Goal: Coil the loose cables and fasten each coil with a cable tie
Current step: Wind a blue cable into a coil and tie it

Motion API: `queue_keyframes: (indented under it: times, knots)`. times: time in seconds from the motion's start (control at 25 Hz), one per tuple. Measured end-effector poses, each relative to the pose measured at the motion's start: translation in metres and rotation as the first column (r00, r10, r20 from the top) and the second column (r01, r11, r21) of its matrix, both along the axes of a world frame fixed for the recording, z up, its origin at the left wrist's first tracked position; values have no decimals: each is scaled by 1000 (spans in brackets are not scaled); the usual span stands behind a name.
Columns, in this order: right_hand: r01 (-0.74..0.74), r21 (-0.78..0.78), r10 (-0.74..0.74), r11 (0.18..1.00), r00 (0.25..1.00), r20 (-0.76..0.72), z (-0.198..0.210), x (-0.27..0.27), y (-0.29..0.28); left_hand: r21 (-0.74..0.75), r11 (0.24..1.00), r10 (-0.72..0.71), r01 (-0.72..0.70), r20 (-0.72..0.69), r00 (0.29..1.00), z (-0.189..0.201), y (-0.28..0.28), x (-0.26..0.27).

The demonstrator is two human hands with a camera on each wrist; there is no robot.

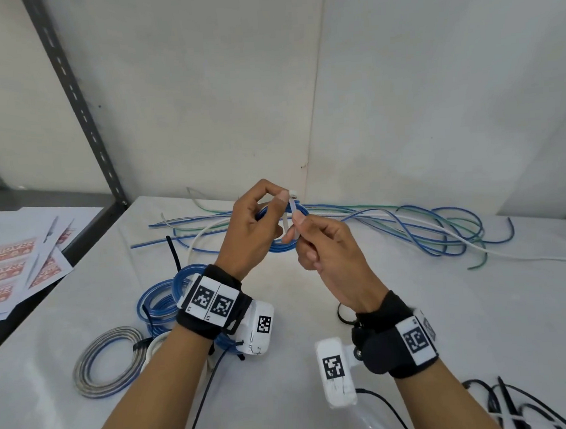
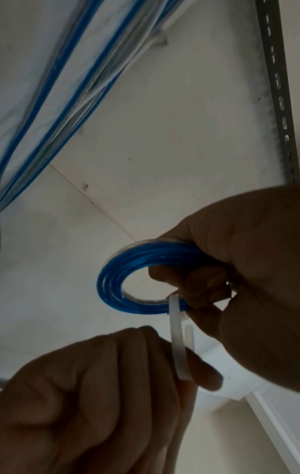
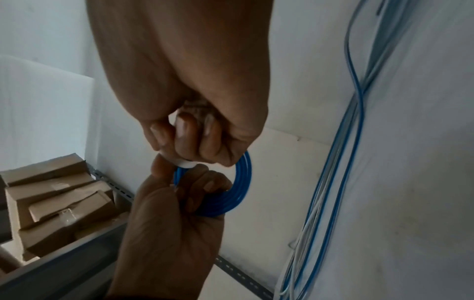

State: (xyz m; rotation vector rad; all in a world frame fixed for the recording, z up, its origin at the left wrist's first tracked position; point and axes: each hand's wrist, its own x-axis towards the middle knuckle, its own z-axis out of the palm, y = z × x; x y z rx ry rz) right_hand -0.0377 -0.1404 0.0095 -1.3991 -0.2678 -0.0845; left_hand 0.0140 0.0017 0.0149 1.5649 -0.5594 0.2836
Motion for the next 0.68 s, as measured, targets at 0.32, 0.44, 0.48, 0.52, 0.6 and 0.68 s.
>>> queue_keyframes:
  times: [0.32, 0.44, 0.48, 0.52, 0.6, 0.68]
  knots:
    - [22, 0, -22, 1000, 1000, -1, 5, 1, -10, 23, 1000, -4, 4, 25, 1000, 0, -3, -1]
    - [7, -14, -7, 1000, 1000, -3, 6, 0, -12, 25, 1000, -2, 1, 28, 1000, 0, -4, -2]
    - [-4, -18, 4, 1000, 1000, -2, 6, -1, -12, 20, 1000, 0, -1, 24, 1000, 0, -5, -2]
    - [-12, -22, 12, 1000, 1000, 0, 7, -1, -12, 15, 1000, 4, -4, 20, 1000, 0, -6, -3]
    - [-15, -26, 15, 1000, 1000, 1, 7, -2, -12, 15, 1000, 16, -17, 16, 1000, 0, -6, -3]
    - [-9, -18, 9, 1000, 1000, 2, 7, -2, -12, 23, 1000, 17, -17, 19, 1000, 0, -6, -4]
